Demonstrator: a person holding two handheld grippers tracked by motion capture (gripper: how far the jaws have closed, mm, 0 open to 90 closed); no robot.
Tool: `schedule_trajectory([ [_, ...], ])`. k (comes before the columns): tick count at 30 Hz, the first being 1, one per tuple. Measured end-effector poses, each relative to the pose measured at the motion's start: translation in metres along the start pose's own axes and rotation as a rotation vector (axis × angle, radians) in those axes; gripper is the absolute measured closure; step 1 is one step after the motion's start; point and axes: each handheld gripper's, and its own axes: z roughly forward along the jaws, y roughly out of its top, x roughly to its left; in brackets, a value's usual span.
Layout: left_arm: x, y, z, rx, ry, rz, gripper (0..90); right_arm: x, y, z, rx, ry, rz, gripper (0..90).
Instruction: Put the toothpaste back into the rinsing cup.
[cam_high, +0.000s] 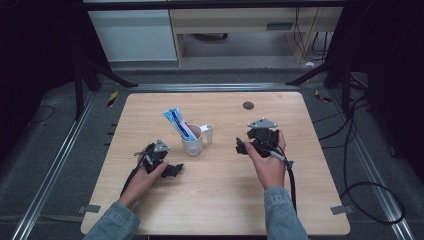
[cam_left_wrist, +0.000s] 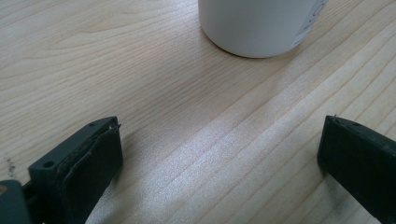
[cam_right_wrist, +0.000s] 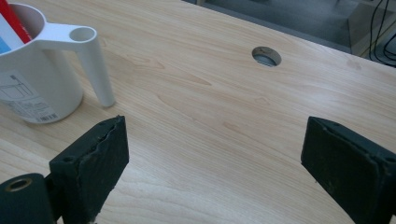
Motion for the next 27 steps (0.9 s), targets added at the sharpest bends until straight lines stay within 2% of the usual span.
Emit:
schedule_trajectory([
  [5, 0.0, 0.0, 0.0, 0.0, 0.0, 0.0, 0.0, -0.008, -0.006, -0.005, 0.003, -0.02, 0.005, 7.8],
  [11, 0.0, 0.0, 0.0, 0.0, 0.0, 0.0, 0.0, -0.02, -0.016, -0.007, 0.009, -0.048, 0.038, 8.7],
  [27, 0.0, 0.0, 0.0, 0.0, 0.0, 0.0, 0.0, -0.042, -0.056, -0.006, 0.064, -0.06, 0.104, 12.5],
])
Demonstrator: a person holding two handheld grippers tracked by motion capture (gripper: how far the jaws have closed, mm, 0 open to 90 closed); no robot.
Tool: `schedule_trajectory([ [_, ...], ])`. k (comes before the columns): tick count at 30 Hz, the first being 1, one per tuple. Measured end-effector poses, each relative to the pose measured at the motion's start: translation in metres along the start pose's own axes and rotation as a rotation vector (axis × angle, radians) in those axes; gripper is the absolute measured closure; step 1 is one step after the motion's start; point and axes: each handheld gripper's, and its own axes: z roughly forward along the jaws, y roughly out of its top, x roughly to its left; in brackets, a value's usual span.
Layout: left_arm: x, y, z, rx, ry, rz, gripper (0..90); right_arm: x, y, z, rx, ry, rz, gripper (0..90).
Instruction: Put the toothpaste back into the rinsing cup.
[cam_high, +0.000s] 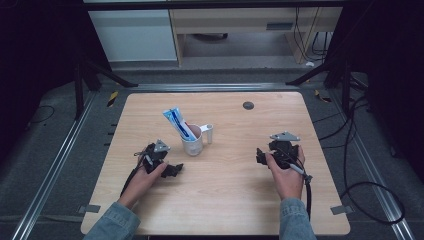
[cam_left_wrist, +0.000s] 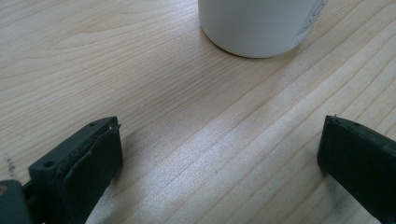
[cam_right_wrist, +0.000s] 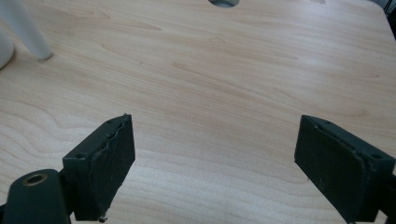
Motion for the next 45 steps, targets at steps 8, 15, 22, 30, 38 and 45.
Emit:
schedule_trajectory([
  [8, 0.0, 0.0, 0.0, 0.0, 0.0, 0.0, 0.0, -0.004, -0.015, 0.006, 0.027, 0.017, 0.013, 12.3],
  [15, 0.0, 0.0, 0.0, 0.0, 0.0, 0.0, 0.0, -0.008, -0.029, 0.012, 0.044, 0.032, 0.023, 11.8],
  [22, 0.0, 0.0, 0.0, 0.0, 0.0, 0.0, 0.0, -0.016, -0.04, 0.017, 0.046, 0.025, 0.068, 11.5],
  [30, 0.0, 0.0, 0.0, 0.0, 0.0, 0.0, 0.0, -0.025, -0.048, 0.023, 0.047, 0.007, 0.115, 10.8],
  [38, 0.0, 0.0, 0.0, 0.0, 0.0, 0.0, 0.0, -0.026, -0.051, 0.033, 0.068, -0.009, 0.126, 9.6],
  [45, 0.0, 0.0, 0.0, 0.0, 0.0, 0.0, 0.0, -0.026, -0.053, 0.04, 0.084, -0.027, 0.127, 8.9],
])
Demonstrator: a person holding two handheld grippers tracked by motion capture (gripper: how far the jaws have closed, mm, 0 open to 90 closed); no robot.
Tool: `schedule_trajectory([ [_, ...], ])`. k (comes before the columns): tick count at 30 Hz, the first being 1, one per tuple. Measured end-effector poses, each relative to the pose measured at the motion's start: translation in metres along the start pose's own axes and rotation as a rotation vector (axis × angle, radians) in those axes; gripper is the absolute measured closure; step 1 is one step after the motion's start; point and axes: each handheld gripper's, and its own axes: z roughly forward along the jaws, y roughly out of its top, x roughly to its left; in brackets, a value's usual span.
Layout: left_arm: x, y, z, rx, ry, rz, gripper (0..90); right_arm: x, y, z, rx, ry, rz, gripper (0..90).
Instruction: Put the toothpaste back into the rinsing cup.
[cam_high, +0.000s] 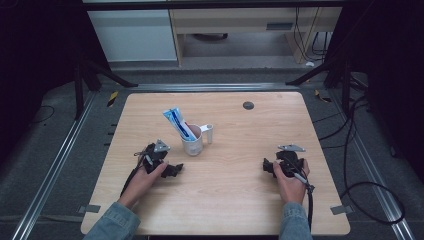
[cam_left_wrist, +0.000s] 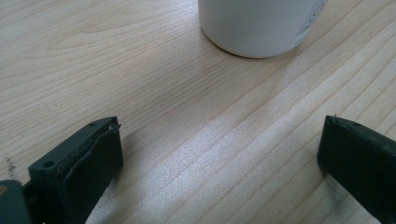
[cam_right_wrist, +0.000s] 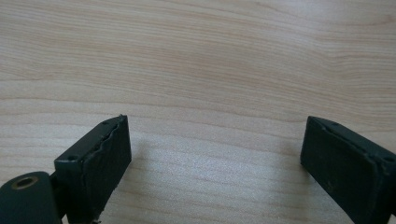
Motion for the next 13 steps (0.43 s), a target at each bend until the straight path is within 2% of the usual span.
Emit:
schedule_trajectory([
  [2, 0.0, 0.0, 0.0, 0.0, 0.0, 0.0, 0.0, 0.0002, -0.0013, 0.0022, 0.004, -0.005, -0.005, 7.3],
  [5, 0.0, 0.0, 0.0, 0.0, 0.0, 0.0, 0.0, 0.0, -0.0034, 0.0035, -0.018, -0.011, 0.003, 6.6],
  [8, 0.0, 0.0, 0.0, 0.0, 0.0, 0.0, 0.0, -0.001, -0.0036, 0.0041, -0.009, -0.017, 0.001, 1.1],
  [13, -0.0002, 0.0, 0.0001, 0.0, 0.0, 0.0, 0.0, 0.0002, -0.0037, 0.0044, 0.0, -0.035, 0.028, 0.3],
])
